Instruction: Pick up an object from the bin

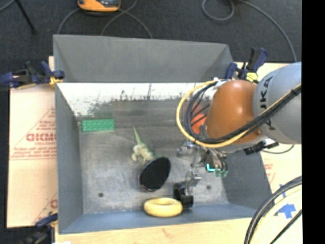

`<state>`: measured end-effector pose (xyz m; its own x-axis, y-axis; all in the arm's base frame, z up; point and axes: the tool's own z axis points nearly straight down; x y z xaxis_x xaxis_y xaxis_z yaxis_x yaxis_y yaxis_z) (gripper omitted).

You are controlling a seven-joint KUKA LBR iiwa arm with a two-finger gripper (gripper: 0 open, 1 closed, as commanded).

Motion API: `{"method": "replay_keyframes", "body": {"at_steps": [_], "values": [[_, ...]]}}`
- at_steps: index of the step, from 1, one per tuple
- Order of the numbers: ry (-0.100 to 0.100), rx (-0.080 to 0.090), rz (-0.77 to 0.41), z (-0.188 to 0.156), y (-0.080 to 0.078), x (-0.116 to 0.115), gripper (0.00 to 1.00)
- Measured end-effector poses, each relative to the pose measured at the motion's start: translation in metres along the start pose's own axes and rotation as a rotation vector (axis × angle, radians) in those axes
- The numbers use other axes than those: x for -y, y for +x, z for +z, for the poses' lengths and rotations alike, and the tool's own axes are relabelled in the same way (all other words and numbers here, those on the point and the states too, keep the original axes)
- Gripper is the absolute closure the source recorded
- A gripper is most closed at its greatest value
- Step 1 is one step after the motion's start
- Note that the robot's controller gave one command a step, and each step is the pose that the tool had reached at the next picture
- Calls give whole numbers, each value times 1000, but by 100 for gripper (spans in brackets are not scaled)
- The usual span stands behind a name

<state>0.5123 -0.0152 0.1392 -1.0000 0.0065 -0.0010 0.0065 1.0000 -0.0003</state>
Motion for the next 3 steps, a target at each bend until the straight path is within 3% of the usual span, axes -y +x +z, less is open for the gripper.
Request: {"method": "replay_keyframes", "body": {"at_steps": [1, 2, 3], "values": [[0, 5, 0, -2, -1, 0, 0], [0, 64, -130, 21, -31, -39, 0], [-1, 3, -132, 41, -11, -38, 0]]}}
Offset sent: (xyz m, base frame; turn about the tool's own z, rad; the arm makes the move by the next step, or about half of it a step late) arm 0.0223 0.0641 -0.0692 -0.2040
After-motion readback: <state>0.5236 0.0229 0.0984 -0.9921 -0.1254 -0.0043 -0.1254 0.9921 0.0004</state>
